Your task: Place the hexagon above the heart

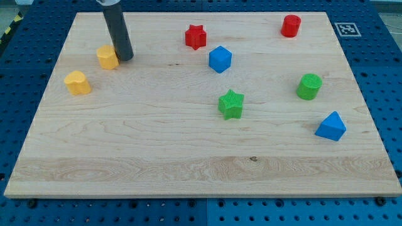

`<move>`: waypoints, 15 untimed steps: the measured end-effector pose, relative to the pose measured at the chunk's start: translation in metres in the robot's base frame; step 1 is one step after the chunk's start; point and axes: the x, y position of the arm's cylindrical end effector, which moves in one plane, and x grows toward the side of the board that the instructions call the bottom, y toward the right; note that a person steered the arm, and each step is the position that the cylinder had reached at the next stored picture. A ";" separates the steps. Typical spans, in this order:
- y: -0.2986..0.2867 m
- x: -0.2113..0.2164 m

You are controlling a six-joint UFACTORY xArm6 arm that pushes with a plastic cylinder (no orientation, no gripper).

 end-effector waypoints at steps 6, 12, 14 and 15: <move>-0.019 -0.004; -0.075 -0.015; -0.077 -0.003; -0.078 0.001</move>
